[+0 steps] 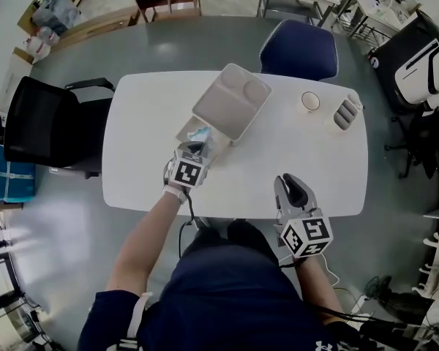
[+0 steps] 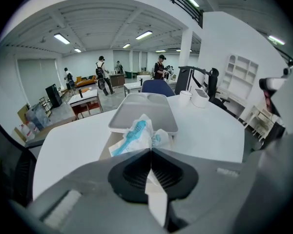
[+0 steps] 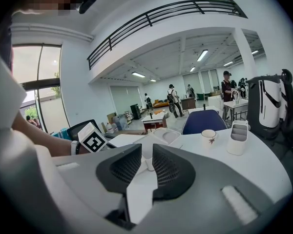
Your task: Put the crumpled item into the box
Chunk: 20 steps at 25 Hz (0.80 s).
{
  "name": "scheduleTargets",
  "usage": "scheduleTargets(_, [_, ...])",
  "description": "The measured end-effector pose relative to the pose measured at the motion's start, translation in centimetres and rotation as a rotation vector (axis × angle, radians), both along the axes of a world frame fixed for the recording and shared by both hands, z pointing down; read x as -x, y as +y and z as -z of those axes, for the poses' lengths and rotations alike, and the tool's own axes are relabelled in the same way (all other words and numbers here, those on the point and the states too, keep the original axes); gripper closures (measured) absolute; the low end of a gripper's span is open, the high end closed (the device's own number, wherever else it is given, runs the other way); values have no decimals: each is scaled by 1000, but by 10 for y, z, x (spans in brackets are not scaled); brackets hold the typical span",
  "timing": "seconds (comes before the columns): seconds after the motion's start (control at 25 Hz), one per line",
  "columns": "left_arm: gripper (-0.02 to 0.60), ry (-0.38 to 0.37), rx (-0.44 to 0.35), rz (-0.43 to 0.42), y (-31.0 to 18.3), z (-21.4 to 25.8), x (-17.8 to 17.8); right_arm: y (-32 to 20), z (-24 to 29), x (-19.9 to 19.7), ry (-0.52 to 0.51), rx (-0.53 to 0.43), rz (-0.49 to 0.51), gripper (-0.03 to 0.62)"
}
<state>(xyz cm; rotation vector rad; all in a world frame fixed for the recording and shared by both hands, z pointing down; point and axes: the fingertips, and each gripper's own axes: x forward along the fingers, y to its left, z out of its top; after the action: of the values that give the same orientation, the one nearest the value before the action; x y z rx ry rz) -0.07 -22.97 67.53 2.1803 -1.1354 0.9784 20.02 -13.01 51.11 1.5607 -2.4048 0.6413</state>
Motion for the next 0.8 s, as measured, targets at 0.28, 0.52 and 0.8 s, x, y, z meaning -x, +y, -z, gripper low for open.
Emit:
scheduleTargets(0.28, [577,-347,-45,-298,2,-36,-2,0,-5,-4,-2,17,-16,522])
scheduleTargets(0.52, [575,-471,-10,-445,-5,-54,-6,-2,-11,-7,-5,30,-30,522])
scheduleTargets(0.8, [572,-507,39,-514,-2,-68,-11,-3,-12,-11,-6,37,-39,523])
